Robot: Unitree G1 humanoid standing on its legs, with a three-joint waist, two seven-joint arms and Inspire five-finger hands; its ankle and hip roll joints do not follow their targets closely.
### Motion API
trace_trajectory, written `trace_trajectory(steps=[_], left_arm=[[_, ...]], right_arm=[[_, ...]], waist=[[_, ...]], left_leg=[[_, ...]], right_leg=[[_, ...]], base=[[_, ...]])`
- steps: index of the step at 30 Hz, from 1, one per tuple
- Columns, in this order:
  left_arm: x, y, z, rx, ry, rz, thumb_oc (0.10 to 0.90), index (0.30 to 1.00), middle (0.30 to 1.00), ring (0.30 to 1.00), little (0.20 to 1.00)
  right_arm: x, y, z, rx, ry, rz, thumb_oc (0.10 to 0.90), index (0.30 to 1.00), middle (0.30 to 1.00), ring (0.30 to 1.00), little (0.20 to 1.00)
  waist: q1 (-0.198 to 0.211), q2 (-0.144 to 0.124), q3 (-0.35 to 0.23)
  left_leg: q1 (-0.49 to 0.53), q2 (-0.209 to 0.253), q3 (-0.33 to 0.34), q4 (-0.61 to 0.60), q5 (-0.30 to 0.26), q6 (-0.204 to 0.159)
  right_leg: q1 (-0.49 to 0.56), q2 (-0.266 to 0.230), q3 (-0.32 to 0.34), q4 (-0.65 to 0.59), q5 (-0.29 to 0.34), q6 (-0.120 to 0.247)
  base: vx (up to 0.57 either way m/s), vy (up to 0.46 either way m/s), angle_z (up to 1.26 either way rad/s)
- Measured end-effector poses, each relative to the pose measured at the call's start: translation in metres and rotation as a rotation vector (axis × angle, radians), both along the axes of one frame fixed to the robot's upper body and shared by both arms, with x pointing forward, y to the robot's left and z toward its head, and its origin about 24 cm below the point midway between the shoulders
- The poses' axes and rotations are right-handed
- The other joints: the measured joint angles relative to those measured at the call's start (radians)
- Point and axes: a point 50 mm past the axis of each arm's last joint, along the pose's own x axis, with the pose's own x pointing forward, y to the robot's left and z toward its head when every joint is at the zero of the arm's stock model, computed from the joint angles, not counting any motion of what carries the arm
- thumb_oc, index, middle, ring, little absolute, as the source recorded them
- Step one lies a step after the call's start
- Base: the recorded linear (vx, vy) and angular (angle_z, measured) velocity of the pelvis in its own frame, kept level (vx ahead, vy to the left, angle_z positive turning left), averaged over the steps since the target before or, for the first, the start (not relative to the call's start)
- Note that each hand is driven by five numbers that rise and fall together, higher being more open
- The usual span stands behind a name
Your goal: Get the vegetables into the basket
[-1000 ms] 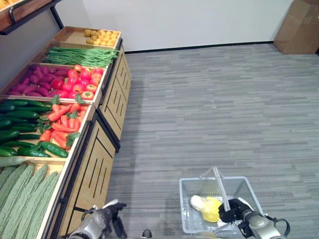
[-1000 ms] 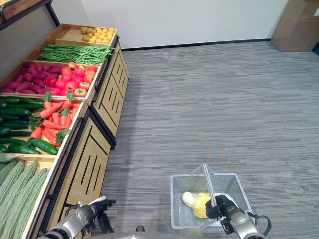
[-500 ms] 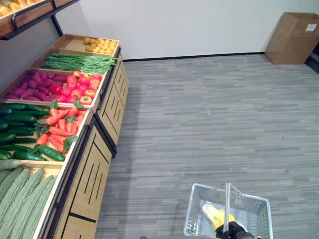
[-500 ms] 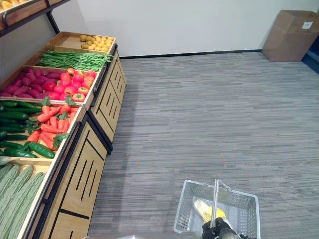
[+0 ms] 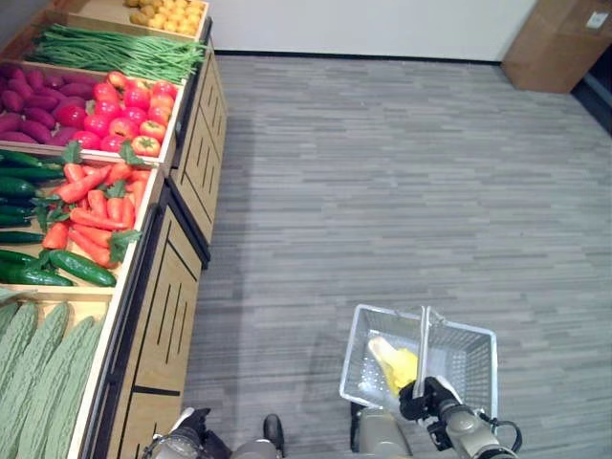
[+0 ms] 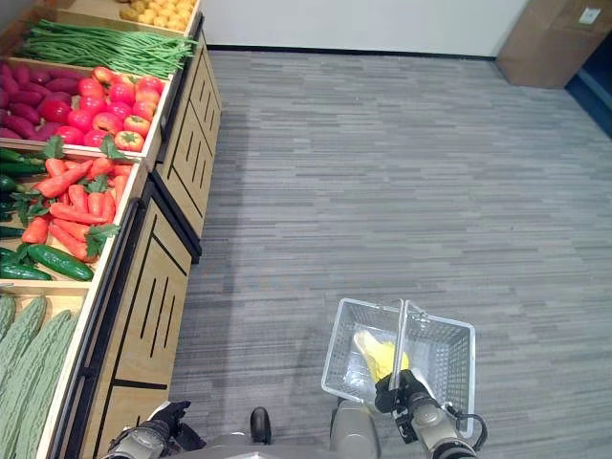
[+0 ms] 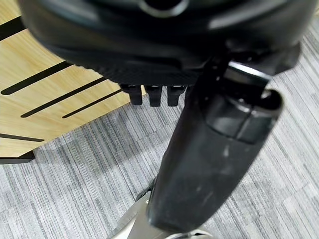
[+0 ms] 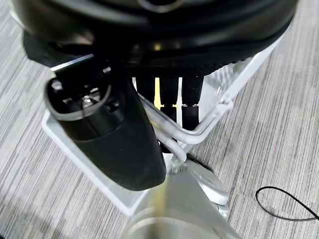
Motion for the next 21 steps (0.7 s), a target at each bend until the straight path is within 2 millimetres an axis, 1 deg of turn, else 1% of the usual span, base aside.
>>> trace_trajectory(steps=[1,2,3,4,5,6,7,8,9,10,12,13,14,15,17,18,19,20,21], left_arm=[[0.002,0.0,0.0,0.002,0.006,0.002,0.9,1.0,1.0,1.0,1.0],[0.002,0.0,0.0,0.004,0.012,0.004,0.9,1.0,1.0,1.0,1.0],[-0.003,-0.001,-0.002,0.003,0.022,0.005,0.9,1.0,1.0,1.0,1.0],[-0.012,0.0,-0.004,0.002,0.043,0.01,0.9,1.0,1.0,1.0,1.0],[-0.016,-0.001,-0.005,0.001,0.053,0.014,0.9,1.0,1.0,1.0,1.0],[-0.018,-0.004,-0.007,-0.002,0.058,0.016,0.9,1.0,1.0,1.0,1.0],[-0.02,-0.014,-0.01,-0.024,0.06,0.018,0.9,1.0,1.0,1.0,1.0],[-0.018,-0.02,-0.011,-0.039,0.052,0.016,0.9,1.0,1.0,1.0,1.0],[-0.017,-0.022,-0.011,-0.046,0.046,0.015,0.9,1.0,1.0,1.0,1.0],[-0.013,-0.023,-0.01,-0.046,0.037,0.019,0.9,1.0,1.0,1.0,1.0],[-0.009,-0.025,-0.01,-0.055,0.023,0.035,0.9,1.0,1.0,1.0,1.0],[-0.007,-0.027,-0.009,-0.062,0.012,0.038,0.9,1.0,1.0,1.0,1.0],[-0.004,-0.028,-0.009,-0.07,-0.002,0.041,0.9,1.0,1.0,1.0,1.0],[0.0,-0.031,-0.008,-0.079,-0.014,0.038,0.9,1.0,1.0,1.0,1.0],[0.004,-0.032,-0.007,-0.085,-0.027,0.048,0.9,1.0,1.0,1.0,1.0],[0.004,-0.032,-0.007,-0.089,-0.026,0.055,0.9,1.0,1.0,1.0,1.0],[0.003,-0.032,-0.008,-0.089,-0.021,0.057,0.9,1.0,1.0,1.0,1.0],[0.0,-0.032,-0.009,-0.089,-0.014,0.059,0.9,1.0,1.0,1.0,1.0],[0.0,-0.033,-0.009,-0.092,-0.016,0.066,0.9,1.0,1.0,1.0,1.0]], right_arm=[[0.003,0.001,0.001,-0.003,-0.017,0.002,0.4,0.3,0.3,0.3,0.3],[0.009,0.001,0.003,-0.003,-0.034,-0.002,0.4,0.3,0.3,0.3,0.3],[0.01,0.001,0.004,-0.007,-0.045,-0.007,0.4,0.3,0.3,0.3,0.3],[0.008,0.002,0.003,-0.008,-0.039,-0.001,0.4,0.3,0.3,0.3,0.3],[0.006,0.002,0.002,-0.01,-0.031,0.005,0.4,0.3,0.3,0.3,0.3],[0.004,-0.001,0.002,-0.018,-0.023,0.001,0.4,0.3,0.3,0.3,0.3],[0.0,-0.008,0.003,-0.031,-0.013,-0.014,0.4,0.3,0.3,0.3,0.3],[-0.003,-0.014,0.003,-0.046,0.004,-0.016,0.4,0.3,0.3,0.3,0.3],[0.0,-0.016,0.003,-0.054,0.015,-0.005,0.4,0.3,0.3,0.3,0.3],[0.003,-0.016,0.005,-0.058,0.011,0.016,0.4,0.3,0.3,0.3,0.3],[0.005,-0.02,0.007,-0.073,0.008,0.037,0.4,0.3,0.3,0.3,0.3],[0.005,-0.022,0.008,-0.078,0.008,0.042,0.4,0.3,0.3,0.3,0.3],[0.005,-0.022,0.008,-0.081,0.009,0.044,0.4,0.3,0.3,0.3,0.3],[0.006,-0.022,0.008,-0.081,0.009,0.046,0.4,0.3,0.3,0.3,0.3],[-0.001,-0.019,0.003,-0.074,0.039,0.051,0.4,0.3,0.3,0.3,0.3],[-0.004,-0.016,0.002,-0.062,0.042,0.052,0.4,0.3,0.3,0.3,0.3],[-0.005,-0.014,0.001,-0.053,0.043,0.052,0.4,0.3,0.3,0.3,0.3],[-0.005,-0.013,0.0,-0.05,0.042,0.052,0.4,0.3,0.3,0.3,0.3],[-0.006,-0.013,0.0,-0.047,0.044,0.047,0.4,0.3,0.3,0.3,0.3]], waist=[[-0.018,-0.006,0.003],[-0.027,-0.004,0.008],[-0.043,-0.006,0.008],[-0.05,-0.007,0.002],[-0.051,-0.013,-0.004],[-0.054,0.001,-0.005],[-0.065,0.055,-0.025],[-0.057,0.082,-0.04],[-0.045,0.098,-0.044],[-0.035,0.096,-0.044],[-0.036,0.098,-0.046],[-0.036,0.098,-0.047],[-0.037,0.098,-0.046],[-0.037,0.101,-0.048],[-0.047,0.098,-0.047],[-0.048,0.097,-0.047],[-0.048,0.094,-0.046],[-0.048,0.093,-0.046],[-0.05,0.092,-0.045]], left_leg=[[0.005,0.0,-0.016,0.001,-0.009,-0.004],[0.014,0.0,-0.025,0.0,-0.013,-0.003],[0.041,0.003,-0.041,-0.003,-0.029,-0.009],[0.079,0.007,-0.048,-0.004,-0.058,-0.027],[0.102,0.01,-0.064,-0.004,-0.08,-0.045],[0.126,0.033,-0.09,-0.004,-0.097,-0.061],[0.126,0.087,-0.127,-0.004,-0.111,-0.069],[0.128,0.117,-0.13,0.005,-0.094,-0.09],[0.129,0.139,-0.124,0.03,-0.075,-0.105],[0.118,0.156,-0.13,0.071,-0.044,-0.142],[0.103,0.167,-0.139,0.109,-0.004,-0.189],[0.102,0.174,-0.145,0.117,0.015,-0.2],[0.099,0.179,-0.145,0.122,0.035,-0.206],[0.098,0.188,-0.148,0.127,0.058,-0.213],[0.067,0.208,-0.187,0.193,0.06,-0.217],[0.054,0.215,-0.2,0.235,0.066,-0.227],[0.038,0.218,-0.208,0.277,0.073,-0.246],[0.029,0.218,-0.208,0.307,0.091,-0.273],[0.012,0.217,-0.213,0.341,0.112,-0.276]], right_leg=[[-0.006,-0.001,-0.011,-0.108,0.036,0.009],[-0.022,-0.001,-0.029,-0.127,0.054,0.004],[-0.034,-0.001,-0.057,-0.124,0.065,-0.001],[-0.027,0.004,-0.058,-0.117,0.068,-0.006],[-0.007,0.007,-0.058,-0.093,0.067,-0.01],[0.006,0.021,-0.057,-0.058,0.122,-0.062],[0.008,0.063,-0.061,-0.019,0.121,-0.085],[0.017,0.095,-0.085,-0.012,0.095,-0.122],[0.037,0.113,-0.102,-0.012,0.097,-0.149],[0.059,0.12,-0.121,-0.012,0.081,-0.171],[0.087,0.124,-0.142,-0.012,0.051,-0.184],[0.098,0.128,-0.152,-0.012,0.034,-0.188],[0.105,0.133,-0.159,-0.011,0.024,-0.2],[0.109,0.145,-0.165,-0.005,-0.002,-0.2],[0.134,0.159,-0.185,-0.015,-0.023,-0.197],[0.149,0.169,-0.188,-0.021,-0.029,-0.198],[0.16,0.173,-0.186,-0.023,-0.037,-0.203],[0.165,0.175,-0.183,-0.021,-0.045,-0.214],[0.171,0.18,-0.183,-0.021,-0.053,-0.224]], base=[[0.34,-0.113,0.39],[0.2,-0.073,0.44],[0.25,-0.14,0.41],[0.25,-0.173,0.43],[0.26,-0.191,0.52],[0.2,-0.158,0.84],[0.19,-0.16,0.9],[0.15,-0.177,0.66],[0.13,-0.18,0.35],[0.12,-0.193,0.27],[0.08,-0.133,0.34],[0.12,-0.193,0.26],[0.16,-0.261,0.19],[0.14,-0.253,0.22],[0.08,-0.166,0.27],[0.05,-0.122,0.1],[0.07,-0.123,-0.06],[0.07,-0.122,-0.09],[0.04,-0.064,-0.05]])
